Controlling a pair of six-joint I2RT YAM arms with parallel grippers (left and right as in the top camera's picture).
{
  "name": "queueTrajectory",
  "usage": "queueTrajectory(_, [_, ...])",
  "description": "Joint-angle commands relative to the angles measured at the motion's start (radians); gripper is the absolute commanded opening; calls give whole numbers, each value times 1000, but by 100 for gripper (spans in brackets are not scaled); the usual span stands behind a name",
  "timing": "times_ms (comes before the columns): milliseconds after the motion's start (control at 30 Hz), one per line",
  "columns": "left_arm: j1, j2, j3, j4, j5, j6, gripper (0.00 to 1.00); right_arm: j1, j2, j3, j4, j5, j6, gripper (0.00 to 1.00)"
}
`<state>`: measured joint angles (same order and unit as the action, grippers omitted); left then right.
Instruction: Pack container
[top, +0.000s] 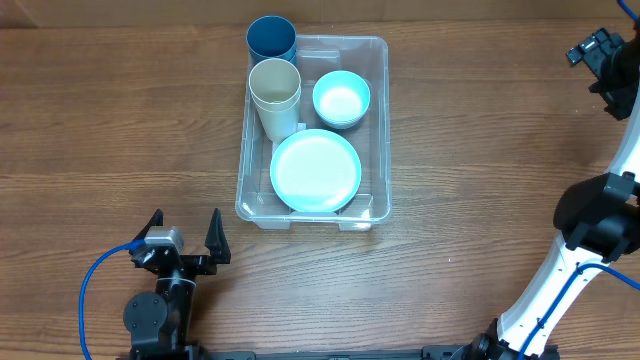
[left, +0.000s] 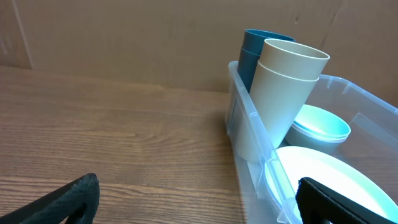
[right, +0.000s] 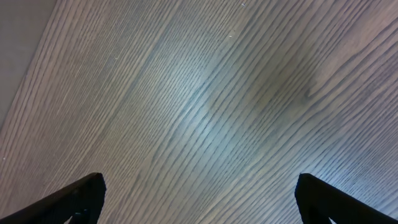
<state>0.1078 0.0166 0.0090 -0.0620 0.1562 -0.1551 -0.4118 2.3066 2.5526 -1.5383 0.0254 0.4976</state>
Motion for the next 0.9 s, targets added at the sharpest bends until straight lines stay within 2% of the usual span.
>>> queueTrajectory(0, [10, -12, -4, -1, -9, -10, 100, 1, -45, 27, 3, 2, 4, 100])
queueTrajectory(233, [10, -12, -4, -1, -9, -10, 100, 80, -90, 27, 3, 3, 4, 100])
queueTrajectory(467, [10, -12, -4, -1, -9, -10, 100, 347, -352, 14, 3, 2, 4, 100])
queueTrajectory(633, [10, -12, -4, -1, -9, -9, 100, 512, -587, -128, 9, 39, 0, 100])
queueTrajectory(700, [10, -12, -4, -1, -9, -10, 100, 524, -712, -269, 113, 51, 0, 100])
queueTrajectory(767, [10, -12, -4, -1, -9, -10, 100, 524, -907, -540, 397, 50, -16, 100])
queueTrajectory(800, [10, -12, -4, -1, -9, -10, 100, 524, -1070, -788, 632, 18, -66, 100])
queueTrajectory(867, [10, -12, -4, -1, -9, -10, 100, 524, -1233, -1035, 840, -26, -121, 100])
